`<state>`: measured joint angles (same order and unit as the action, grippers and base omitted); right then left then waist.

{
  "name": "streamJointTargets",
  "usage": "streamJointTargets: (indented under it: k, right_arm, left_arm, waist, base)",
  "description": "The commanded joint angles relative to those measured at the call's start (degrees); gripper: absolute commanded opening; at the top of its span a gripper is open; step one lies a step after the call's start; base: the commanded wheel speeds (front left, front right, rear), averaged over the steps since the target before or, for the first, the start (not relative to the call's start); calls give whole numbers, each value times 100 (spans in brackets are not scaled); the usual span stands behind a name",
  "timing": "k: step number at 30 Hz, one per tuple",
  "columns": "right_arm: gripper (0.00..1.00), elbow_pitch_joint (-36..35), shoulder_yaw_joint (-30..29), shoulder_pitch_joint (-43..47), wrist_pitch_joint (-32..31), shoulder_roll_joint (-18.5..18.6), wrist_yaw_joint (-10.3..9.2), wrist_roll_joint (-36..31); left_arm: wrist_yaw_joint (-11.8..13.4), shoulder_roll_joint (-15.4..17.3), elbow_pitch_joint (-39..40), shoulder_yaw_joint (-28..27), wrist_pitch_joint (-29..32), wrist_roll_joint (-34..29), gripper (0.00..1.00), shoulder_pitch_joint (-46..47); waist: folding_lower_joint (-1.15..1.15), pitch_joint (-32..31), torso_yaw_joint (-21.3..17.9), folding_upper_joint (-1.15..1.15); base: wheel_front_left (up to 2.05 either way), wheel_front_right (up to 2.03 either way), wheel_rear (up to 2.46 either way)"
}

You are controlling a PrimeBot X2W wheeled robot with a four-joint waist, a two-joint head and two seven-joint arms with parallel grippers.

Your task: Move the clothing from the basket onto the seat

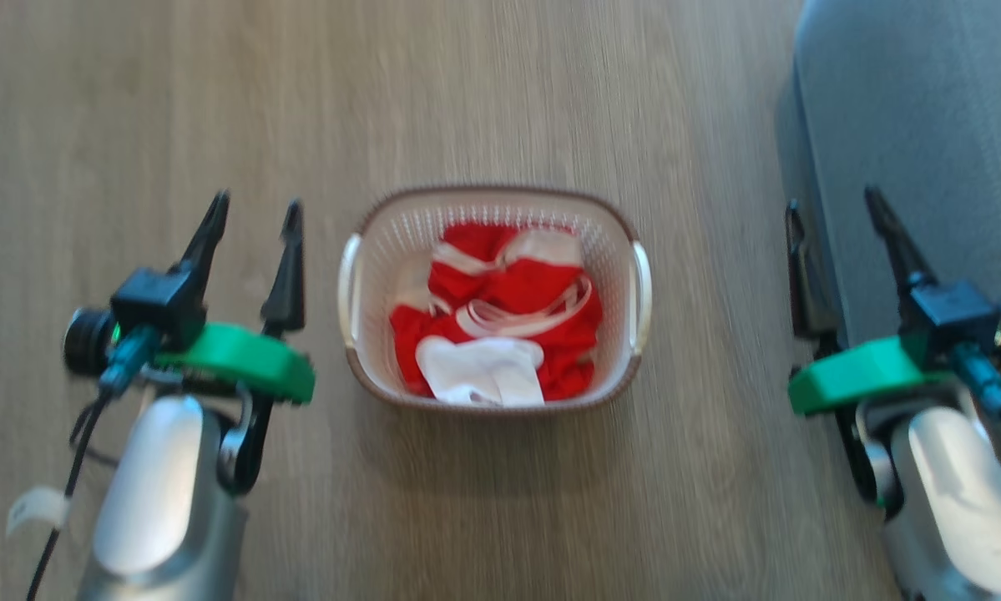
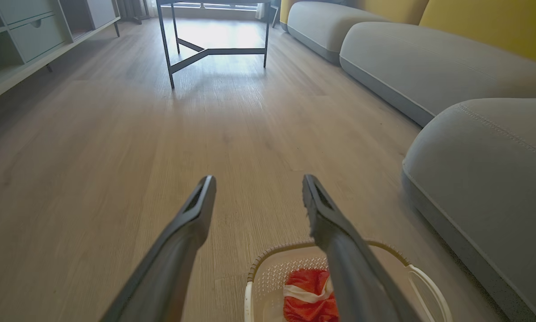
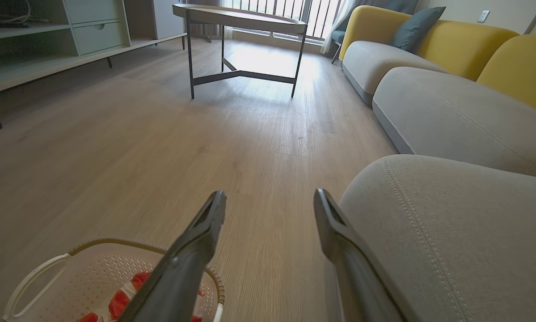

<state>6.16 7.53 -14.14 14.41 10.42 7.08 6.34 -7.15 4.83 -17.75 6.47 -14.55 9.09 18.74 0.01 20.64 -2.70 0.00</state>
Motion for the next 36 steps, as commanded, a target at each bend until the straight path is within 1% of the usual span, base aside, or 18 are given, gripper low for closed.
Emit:
streamJointTargets:
  k: [1,7,9,12,15,17,18,19,22,29,36]
  right_arm:
    - [100,-215,56,-175,59,-30,41,-58]
    - [100,-313,38,-577,59,-216,41,-115]
    - [100,-344,24,-677,59,-288,41,-111]
    - [100,-398,24,-777,59,-388,41,-102]
    - [100,-453,84,-883,59,-490,41,-89]
    - [100,-488,138,-916,59,-552,41,-73]
    - [100,-488,138,-916,59,-552,41,-73]
    - [100,-511,164,-920,59,-580,41,-65]
    - [100,-586,202,-925,59,-648,41,-29]
    - [100,-700,392,-956,59,-741,41,97]
    - [100,-791,547,-959,59,-752,41,400]
  left_arm:
    - [-34,118,202,-90,-45,-57,100,277]
    - [-34,165,198,413,-3,-170,100,933]
    - [-34,155,198,784,164,-254,100,1190]
    - [-34,107,111,1260,579,-364,100,1566]
    - [-34,81,-33,1528,903,-490,100,1934]
    - [-20,52,-140,1622,1070,-552,100,2098]
    - [-20,52,-140,1622,1070,-552,100,2098]
    - [-1,38,-191,1666,1151,-585,100,2156]
    - [49,36,-417,1807,1514,-725,100,2273]
    - [206,254,-956,1893,2300,-923,100,2300]
    - [267,485,-1349,1927,2902,-987,100,2256]
  waist:
    - [-1,518,-191,0]
    - [-1,1138,-442,0]
    - [-1,1287,-530,0]
    - [-1,1462,-684,0]
    - [-1,1634,-917,0]
    - [-1,1702,-1076,0]
    - [-1,1702,-1076,0]
    - [-1,1736,-1155,0]
    - [-1,1858,-1375,0]
    - [-1,2070,-1912,0]
    - [-1,2211,-2262,0]
  base:
    - [0,0,0]
    - [0,0,0]
    - [0,0,0]
    - [0,0,0]
    - [0,0,0]
    - [0,0,0]
    - [0,0,0]
    - [0,0,0]
    - [0,0,0]
    - [0,0,0]
    - [0,0,0]
